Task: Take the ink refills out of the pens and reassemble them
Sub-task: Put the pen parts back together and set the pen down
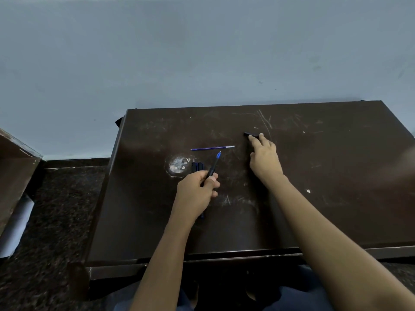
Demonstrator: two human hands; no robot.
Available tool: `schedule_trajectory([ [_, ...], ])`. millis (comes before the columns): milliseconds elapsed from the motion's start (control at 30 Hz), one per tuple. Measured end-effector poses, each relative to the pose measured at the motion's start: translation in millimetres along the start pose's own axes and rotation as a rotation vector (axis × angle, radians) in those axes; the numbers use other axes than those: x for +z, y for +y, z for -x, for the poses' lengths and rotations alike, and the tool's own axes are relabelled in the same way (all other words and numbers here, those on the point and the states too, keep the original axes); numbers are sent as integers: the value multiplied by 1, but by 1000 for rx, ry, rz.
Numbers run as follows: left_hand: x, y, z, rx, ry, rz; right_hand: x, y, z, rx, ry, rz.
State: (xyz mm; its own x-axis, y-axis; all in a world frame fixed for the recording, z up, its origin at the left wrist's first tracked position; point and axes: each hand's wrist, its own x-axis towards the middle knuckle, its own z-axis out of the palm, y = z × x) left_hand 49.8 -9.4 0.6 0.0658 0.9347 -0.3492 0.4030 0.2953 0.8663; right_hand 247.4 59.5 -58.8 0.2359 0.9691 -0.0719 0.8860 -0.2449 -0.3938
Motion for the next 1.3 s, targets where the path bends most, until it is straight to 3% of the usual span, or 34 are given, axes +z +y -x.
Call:
schedule_trajectory([
  [400,5,0,-7,16,-5,-17,-14,-4,-53,-9,23,39],
  [467,4,1,-8,16,-11,-18,-14,-7,-46,20,55,-95],
  [567,5,2,-9,12,-9,-6,-22,-18,-34,132,80,-528],
  [667,5,2,-8,-8,-14,1,-37,-33,-16,220,-33,-839],
  [833,5,7,-4,-2,-9,-15,-57,-30,20,239,-137,-989],
  [1033,3,13,1,-17,-10,31,-64,-26,71,451,-192,-1282],
  [1300,4,14,1,24,-20,5,-64,-40,64,481,-171,-1343],
])
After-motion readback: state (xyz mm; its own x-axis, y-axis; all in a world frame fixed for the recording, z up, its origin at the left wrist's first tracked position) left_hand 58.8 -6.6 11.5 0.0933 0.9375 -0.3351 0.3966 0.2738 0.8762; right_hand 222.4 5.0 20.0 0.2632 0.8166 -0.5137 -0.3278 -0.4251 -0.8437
